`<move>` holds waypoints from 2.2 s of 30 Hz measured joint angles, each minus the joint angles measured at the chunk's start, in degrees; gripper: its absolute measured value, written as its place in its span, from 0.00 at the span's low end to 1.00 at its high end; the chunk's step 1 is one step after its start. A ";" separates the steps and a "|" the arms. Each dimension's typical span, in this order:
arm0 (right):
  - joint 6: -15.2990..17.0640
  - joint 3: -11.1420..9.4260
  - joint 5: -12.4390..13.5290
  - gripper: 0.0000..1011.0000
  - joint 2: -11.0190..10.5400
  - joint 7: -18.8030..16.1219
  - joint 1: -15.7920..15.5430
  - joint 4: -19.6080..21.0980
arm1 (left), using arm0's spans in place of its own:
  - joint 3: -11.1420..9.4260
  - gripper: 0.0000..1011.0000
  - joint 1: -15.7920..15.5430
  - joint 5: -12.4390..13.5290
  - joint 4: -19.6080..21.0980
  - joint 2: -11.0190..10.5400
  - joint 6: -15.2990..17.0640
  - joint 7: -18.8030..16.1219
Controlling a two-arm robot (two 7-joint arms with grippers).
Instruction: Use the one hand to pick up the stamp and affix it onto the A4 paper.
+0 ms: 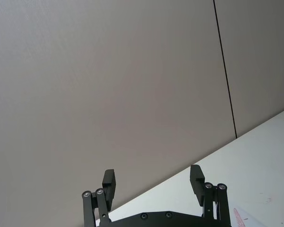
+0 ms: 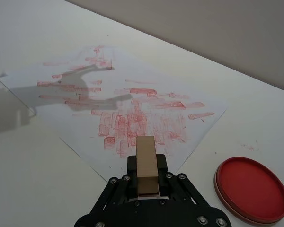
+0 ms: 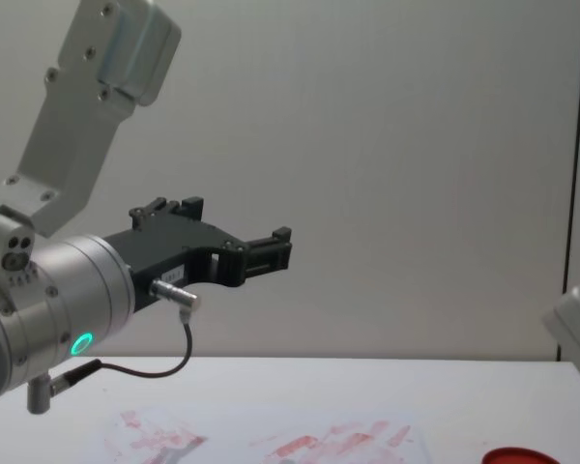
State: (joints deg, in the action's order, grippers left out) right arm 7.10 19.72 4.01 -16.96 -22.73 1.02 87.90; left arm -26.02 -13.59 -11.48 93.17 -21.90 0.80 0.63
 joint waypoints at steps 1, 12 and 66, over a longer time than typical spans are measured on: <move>0.13 0.01 -0.05 0.21 -0.01 -0.01 0.00 -0.01 | 0.00 0.99 0.00 0.00 0.00 0.01 0.00 0.00; 0.96 0.07 -0.20 0.21 -0.22 -0.08 -0.03 0.22 | 0.00 0.99 0.00 0.00 0.00 0.00 0.00 0.00; -0.93 -4.87 4.51 0.21 -3.01 6.89 1.81 -0.11 | 0.00 0.99 0.00 0.00 0.00 0.00 0.00 0.00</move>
State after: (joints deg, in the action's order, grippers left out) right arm 6.18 14.85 8.53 -19.97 -15.84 2.83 87.79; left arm -26.02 -13.59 -11.48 93.18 -21.89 0.80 0.62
